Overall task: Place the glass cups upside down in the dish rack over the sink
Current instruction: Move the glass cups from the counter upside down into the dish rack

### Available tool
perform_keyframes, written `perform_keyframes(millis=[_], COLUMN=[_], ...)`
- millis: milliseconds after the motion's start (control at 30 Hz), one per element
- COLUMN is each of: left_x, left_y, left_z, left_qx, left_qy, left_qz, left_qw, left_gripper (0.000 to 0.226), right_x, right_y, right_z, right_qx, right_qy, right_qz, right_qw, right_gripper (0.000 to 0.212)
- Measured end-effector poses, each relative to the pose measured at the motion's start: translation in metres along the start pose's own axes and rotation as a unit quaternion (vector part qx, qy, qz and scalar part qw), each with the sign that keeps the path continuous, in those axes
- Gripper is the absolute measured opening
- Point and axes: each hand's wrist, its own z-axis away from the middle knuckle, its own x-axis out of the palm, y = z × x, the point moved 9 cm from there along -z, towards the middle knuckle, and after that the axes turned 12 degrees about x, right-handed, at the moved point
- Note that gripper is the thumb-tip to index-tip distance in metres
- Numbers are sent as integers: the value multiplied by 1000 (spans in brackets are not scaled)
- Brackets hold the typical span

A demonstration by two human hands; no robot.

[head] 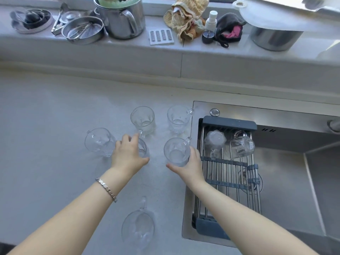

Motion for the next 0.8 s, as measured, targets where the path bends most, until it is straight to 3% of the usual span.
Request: perform_keyframes(millis=[167,267,433,567,633,800], left_x=[0,2,16,32,38,42], left_y=[17,40,94,126,134,141], left_z=[21,36,47,48,49,53], left_qx=[28,59,129,156,162,170], left_qy=[-4,5,-4,-23,-27,-23], left_qz=[19,67,108,109,109,103], left_qw=[999,996,986,982,980,980], left_gripper=[79,78,76,77,77,77], right_x=[-19,-54,-129,-183,-199,-174], right_y=[7,20,55,89,97,91], right_z=[17,42,71,64,57,26], right_qx=[-18,-16,50,114,132,143], right_qy=[-39,-64,-72,-15,13,4], right_qz=[0,-25,-69,28,98,261], right_qw=[999,998,994,993,986,955], right_gripper=[80,62,55,74,73,77])
